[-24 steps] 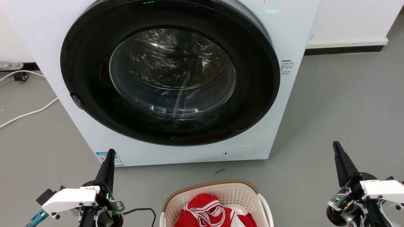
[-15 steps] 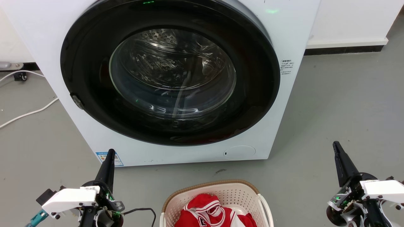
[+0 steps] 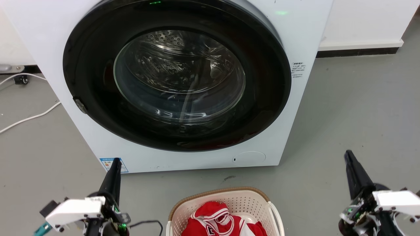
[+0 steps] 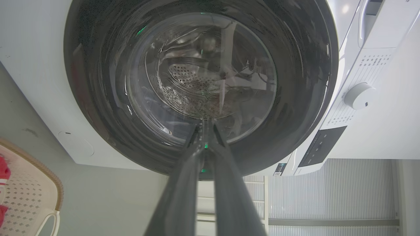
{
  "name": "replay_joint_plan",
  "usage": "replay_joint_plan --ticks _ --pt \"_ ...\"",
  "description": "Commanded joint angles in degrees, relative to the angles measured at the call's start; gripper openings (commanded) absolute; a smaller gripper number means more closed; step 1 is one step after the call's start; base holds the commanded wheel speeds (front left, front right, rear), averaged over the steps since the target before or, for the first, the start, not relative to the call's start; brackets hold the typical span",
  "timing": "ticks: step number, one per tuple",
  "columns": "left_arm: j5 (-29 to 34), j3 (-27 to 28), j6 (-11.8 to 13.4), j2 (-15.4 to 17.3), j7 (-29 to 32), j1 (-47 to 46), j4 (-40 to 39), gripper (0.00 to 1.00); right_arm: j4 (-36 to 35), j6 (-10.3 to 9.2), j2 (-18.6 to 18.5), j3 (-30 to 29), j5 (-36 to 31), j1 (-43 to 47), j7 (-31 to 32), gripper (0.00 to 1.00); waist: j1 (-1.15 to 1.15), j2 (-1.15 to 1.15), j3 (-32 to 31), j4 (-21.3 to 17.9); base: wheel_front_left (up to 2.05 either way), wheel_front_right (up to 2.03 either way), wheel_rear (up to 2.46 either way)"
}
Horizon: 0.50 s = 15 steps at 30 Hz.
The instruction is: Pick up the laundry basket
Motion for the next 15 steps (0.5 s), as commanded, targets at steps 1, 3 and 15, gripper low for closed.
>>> replay_joint_plan --ticks 1,3,15 --pt "0.01 -0.03 0.01 -0.04 -0.12 0.16 0.20 1.00 0.23 0.00 0.02 0.05 -0.04 0.20 -0.11 1.00 0.00 0.00 0.00 0.00 0.00 0.00 0.00" --pt "0.04 -0.18 0.01 -0.17 -0.25 0.96 0.91 1.00 0.99 0.00 0.14 0.11 -0.13 1.03 -0.23 1.00 0.00 0.00 0.02 0.00 0.00 0.00 0.00" --pt "8.42 0.05 0.02 -0.11 -3.71 1.40 -1.85 1.00 -2.41 0.00 0.09 0.79 -11.67 1.98 -3.70 1.00 0.00 0.00 0.17 -0.03 0.00 0.00 0.00"
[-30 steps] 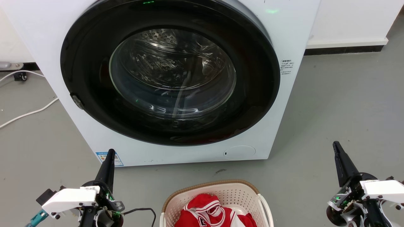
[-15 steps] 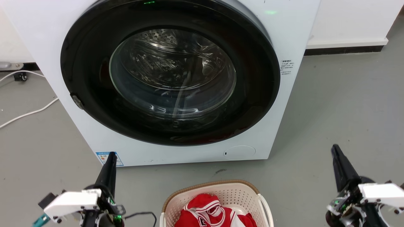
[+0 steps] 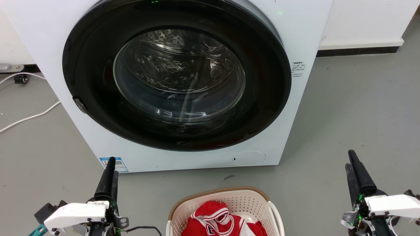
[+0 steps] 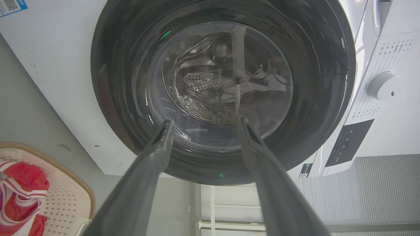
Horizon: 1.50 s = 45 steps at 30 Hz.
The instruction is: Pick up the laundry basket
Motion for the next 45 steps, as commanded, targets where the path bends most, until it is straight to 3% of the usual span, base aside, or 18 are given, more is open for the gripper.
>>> replay_joint_plan --ticks 1,22,45 --pt "2.67 0.31 0.05 0.22 -0.74 -0.72 -1.70 1.00 -2.10 0.01 -0.13 0.47 -3.56 -0.53 -0.82 1.00 0.00 0.00 0.03 0.00 0.00 0.00 0.00" --pt "25.76 -2.96 3.18 0.31 -5.73 1.22 -7.36 1.00 -9.04 0.01 -0.22 2.77 -32.07 1.92 -5.82 1.00 0.00 0.00 0.16 0.13 0.00 0.00 0.00" --pt "45.88 -5.54 4.49 0.38 -10.03 3.46 -9.97 1.00 -12.08 0.02 -0.30 4.38 -52.84 4.56 -10.17 1.00 0.00 0.00 0.19 0.27 0.00 0.00 0.00"
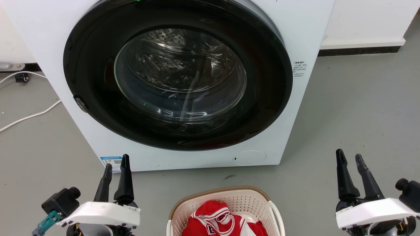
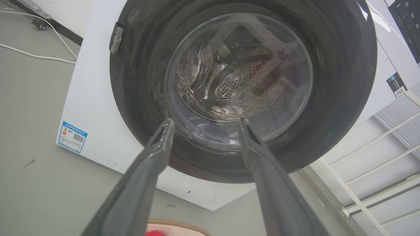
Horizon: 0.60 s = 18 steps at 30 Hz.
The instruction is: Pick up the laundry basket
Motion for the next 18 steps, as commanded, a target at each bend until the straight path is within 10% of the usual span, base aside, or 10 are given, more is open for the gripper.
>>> replay_joint_plan --ticks 1,18 --pt "2.52 -0.33 0.12 0.24 -0.72 0.07 -0.79 1.00 -1.26 0.02 -0.27 0.29 -2.62 0.04 -0.76 1.00 0.00 0.00 0.00 -0.02 0.00 0.00 0.00" --pt "13.62 -1.74 0.72 0.27 -3.21 1.10 -1.36 1.00 -3.47 0.01 -0.32 0.82 -13.59 1.57 -3.25 1.00 0.00 0.00 0.13 0.04 0.00 0.00 0.00"
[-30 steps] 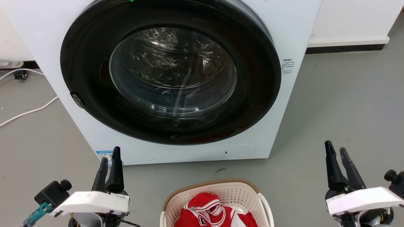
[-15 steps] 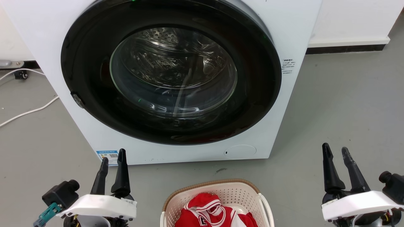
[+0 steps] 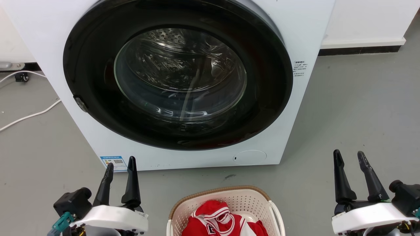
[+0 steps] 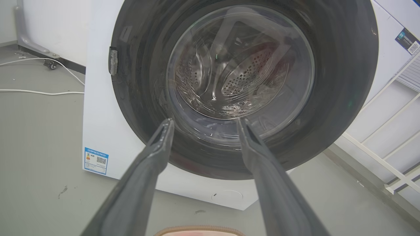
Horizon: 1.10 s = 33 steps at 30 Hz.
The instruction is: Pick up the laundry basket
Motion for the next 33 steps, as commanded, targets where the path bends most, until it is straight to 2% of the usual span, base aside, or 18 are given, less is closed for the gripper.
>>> replay_joint_plan --ticks 1,33 --pt "1.75 -0.21 0.19 0.18 -0.63 0.10 -0.77 1.00 -0.93 0.00 -0.30 0.17 -1.74 0.33 -0.53 1.00 0.00 0.00 0.01 0.02 0.00 0.00 0.00" --pt "18.01 -1.61 1.30 0.25 -4.67 1.84 -1.17 1.00 -3.20 -0.01 -0.38 0.82 -17.96 2.53 -4.58 1.00 0.00 0.00 0.04 -0.07 0.00 0.00 0.00"
